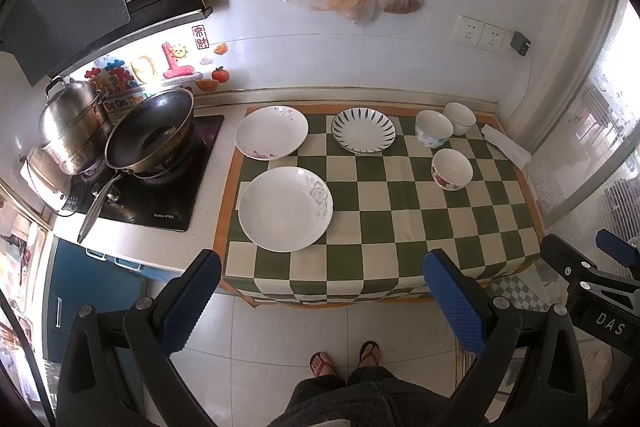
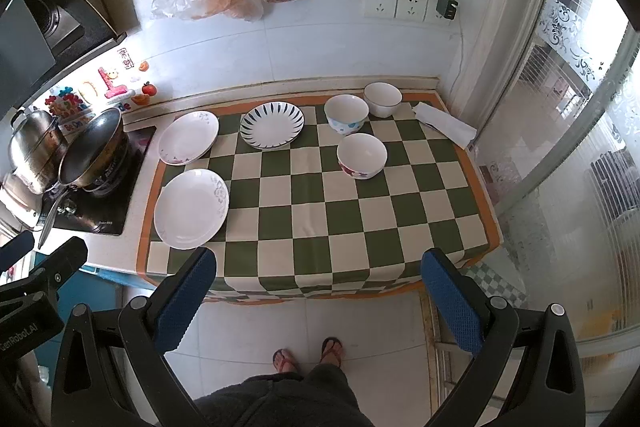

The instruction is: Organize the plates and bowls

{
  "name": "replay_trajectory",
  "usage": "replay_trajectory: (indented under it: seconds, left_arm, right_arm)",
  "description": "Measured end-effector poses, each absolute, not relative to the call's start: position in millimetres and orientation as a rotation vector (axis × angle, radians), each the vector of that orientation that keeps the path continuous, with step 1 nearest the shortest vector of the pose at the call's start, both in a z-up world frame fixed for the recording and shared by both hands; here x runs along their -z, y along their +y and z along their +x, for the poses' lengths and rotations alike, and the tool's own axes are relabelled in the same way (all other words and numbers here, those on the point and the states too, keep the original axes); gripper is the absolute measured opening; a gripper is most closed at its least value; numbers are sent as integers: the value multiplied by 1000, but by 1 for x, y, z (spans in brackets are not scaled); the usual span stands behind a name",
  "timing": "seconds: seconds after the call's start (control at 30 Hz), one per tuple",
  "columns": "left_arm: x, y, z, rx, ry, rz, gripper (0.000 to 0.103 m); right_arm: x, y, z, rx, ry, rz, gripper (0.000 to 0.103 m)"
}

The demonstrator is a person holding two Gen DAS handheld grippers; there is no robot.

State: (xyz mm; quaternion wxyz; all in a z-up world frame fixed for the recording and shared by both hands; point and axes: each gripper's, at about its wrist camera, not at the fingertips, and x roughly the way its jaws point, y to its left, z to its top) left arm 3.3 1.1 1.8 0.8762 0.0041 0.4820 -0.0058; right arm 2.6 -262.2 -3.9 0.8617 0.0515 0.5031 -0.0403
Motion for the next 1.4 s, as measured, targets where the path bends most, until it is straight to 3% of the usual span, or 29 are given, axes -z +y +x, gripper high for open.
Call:
replay_trajectory:
  seconds: [1.4]
  left_arm:
    - [-1, 4, 4, 5, 994, 4, 103]
  right_arm:
    - [4, -254, 6, 69, 1060, 116, 103]
